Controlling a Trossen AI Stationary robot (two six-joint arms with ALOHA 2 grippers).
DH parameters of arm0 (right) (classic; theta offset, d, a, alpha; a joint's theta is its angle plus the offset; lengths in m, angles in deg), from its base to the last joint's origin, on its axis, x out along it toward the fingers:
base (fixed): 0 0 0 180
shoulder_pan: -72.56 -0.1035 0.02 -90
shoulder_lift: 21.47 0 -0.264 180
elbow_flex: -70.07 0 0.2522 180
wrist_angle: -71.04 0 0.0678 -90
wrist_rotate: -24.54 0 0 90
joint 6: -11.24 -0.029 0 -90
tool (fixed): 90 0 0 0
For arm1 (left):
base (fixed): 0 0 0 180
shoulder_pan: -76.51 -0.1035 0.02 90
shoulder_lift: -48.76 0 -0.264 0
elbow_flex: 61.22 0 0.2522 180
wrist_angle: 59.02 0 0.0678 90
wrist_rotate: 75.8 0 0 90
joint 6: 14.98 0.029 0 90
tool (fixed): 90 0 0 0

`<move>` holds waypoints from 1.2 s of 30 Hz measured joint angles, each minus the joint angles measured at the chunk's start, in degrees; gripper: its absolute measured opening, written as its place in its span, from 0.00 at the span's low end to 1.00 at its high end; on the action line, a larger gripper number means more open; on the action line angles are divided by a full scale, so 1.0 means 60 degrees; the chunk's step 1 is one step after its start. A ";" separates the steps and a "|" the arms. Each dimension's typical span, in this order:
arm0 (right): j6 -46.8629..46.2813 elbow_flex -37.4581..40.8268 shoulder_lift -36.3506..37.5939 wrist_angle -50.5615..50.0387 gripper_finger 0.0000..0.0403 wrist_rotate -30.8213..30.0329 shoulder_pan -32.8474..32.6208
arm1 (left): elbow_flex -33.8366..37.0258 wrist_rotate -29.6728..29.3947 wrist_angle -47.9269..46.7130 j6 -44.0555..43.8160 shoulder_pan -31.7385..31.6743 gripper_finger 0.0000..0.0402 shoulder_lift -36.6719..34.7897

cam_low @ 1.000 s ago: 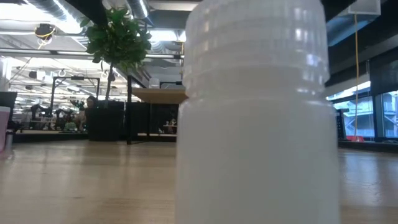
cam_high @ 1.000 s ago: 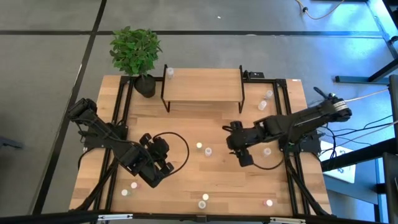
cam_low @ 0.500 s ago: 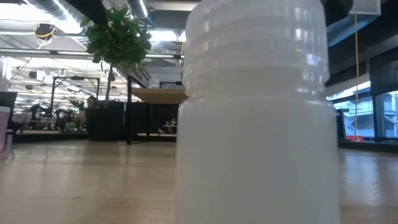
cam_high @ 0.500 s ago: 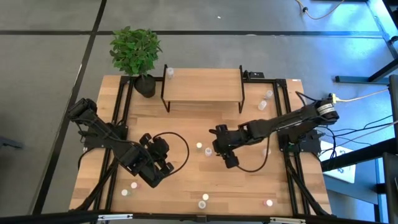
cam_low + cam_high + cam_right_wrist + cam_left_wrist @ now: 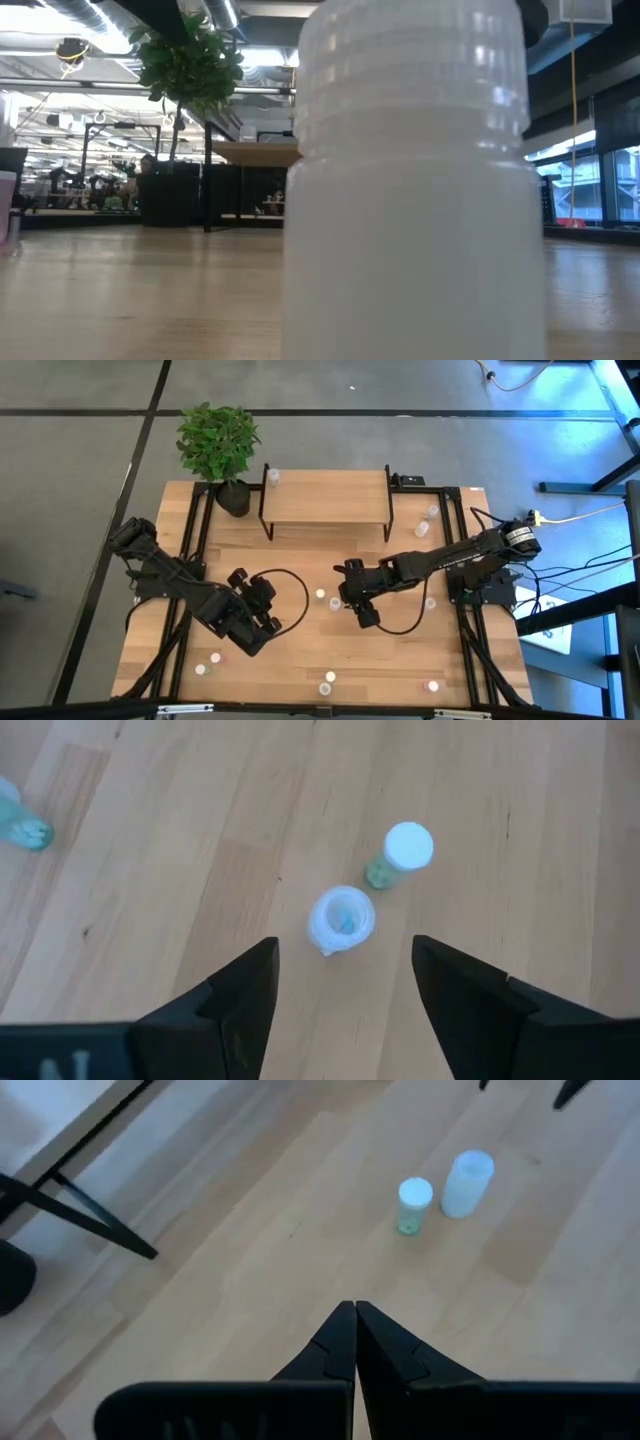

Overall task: Pick and place medicine bottles onto shelf by color
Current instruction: Put the center white pill bottle on the shelf

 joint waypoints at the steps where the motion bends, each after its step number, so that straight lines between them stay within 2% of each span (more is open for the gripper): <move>1: 0.0000 0.0000 0.0000 -0.0002 0.58 0.0003 0.0000 | 0.0000 0.0166 0.0004 0.0242 -0.0044 0.00 0.0000; 7: 0.0000 0.0000 0.0004 -0.0004 0.58 0.0003 0.0000 | 0.0000 0.0792 0.0400 0.1649 -0.0095 0.00 -0.0024; 10: 0.0000 0.0000 0.0004 -0.0004 0.58 0.0003 0.0000 | 0.0000 0.1038 0.1349 0.2372 -0.0024 0.00 -0.0169; 16: 0.0000 0.0000 0.0004 -0.0015 0.58 0.0008 0.0000 | 0.0000 0.1069 0.3197 0.4855 0.0176 0.00 -0.0541; 24: -0.0004 0.0000 0.0011 -0.0025 0.58 0.0007 0.0000 | 0.0051 0.1292 0.3788 0.6613 0.0198 0.00 -0.1286; 27: -0.0004 0.0000 0.0011 -0.0025 0.58 0.0009 0.0000 | 0.0651 0.1289 0.4499 0.6882 0.0198 0.00 -0.1714; 30: -0.0004 0.0004 0.0011 -0.0025 0.58 0.0007 0.0000 | 0.1808 0.1264 0.5195 0.6792 0.0189 0.00 -0.2337; 33: -0.0006 0.0004 0.0011 -0.0028 0.58 0.0007 0.0000 | 0.2745 0.0860 0.5781 0.6159 0.0091 0.00 -0.3144; 36: -0.0007 0.0004 0.0011 -0.0055 0.58 0.0007 0.0000 | 0.3315 0.0594 0.6607 0.6183 0.0096 0.00 -0.3742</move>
